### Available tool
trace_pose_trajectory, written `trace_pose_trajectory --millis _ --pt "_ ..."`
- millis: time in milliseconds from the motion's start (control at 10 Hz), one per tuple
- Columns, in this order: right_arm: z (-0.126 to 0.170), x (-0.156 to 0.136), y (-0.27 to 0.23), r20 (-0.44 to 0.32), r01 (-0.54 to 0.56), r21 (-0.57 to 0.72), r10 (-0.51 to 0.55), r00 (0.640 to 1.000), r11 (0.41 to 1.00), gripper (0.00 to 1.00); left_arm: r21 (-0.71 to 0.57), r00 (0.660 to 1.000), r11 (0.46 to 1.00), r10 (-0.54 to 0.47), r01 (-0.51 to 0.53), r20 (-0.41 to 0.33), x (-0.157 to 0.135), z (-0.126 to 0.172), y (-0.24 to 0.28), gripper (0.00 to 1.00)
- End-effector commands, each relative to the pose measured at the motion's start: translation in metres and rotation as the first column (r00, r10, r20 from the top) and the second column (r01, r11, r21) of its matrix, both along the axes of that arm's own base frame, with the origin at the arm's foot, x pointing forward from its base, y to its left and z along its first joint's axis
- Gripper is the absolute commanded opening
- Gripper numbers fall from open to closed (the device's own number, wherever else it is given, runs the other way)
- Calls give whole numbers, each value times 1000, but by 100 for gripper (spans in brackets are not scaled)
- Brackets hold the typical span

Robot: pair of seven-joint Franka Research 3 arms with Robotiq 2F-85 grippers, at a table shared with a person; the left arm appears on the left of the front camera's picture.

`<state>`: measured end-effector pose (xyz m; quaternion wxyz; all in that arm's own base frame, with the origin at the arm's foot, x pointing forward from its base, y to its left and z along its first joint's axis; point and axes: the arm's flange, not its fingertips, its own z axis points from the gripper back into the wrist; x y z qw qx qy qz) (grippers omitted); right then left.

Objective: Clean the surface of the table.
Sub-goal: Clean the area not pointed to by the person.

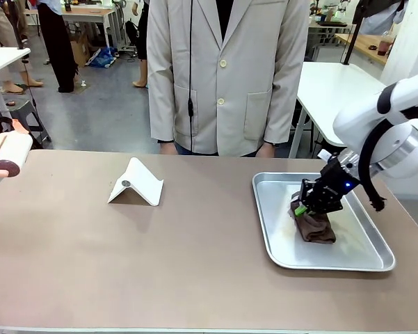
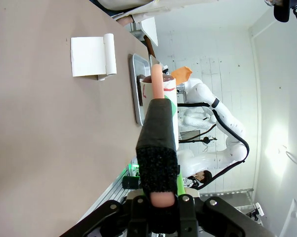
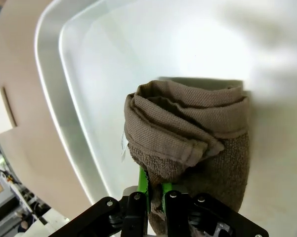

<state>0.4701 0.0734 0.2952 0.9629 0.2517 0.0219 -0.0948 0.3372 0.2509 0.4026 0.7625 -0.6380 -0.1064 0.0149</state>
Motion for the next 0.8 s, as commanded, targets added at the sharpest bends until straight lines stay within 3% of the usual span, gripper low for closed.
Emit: trace_pose_trajectory --millis 0,400,700 --pt "-15 4 32 -13 -60 42 61 998 997 12 -9 1000 1000 10 -9 17 1 4 -2 0" --pt "-15 3 64 -6 -139 -4 139 990 990 12 -9 1000 1000 10 -9 17 1 4 -2 0" --pt "-19 4 48 -25 -90 -58 88 996 994 12 -9 1000 1000 10 -9 17 1 4 -2 0"
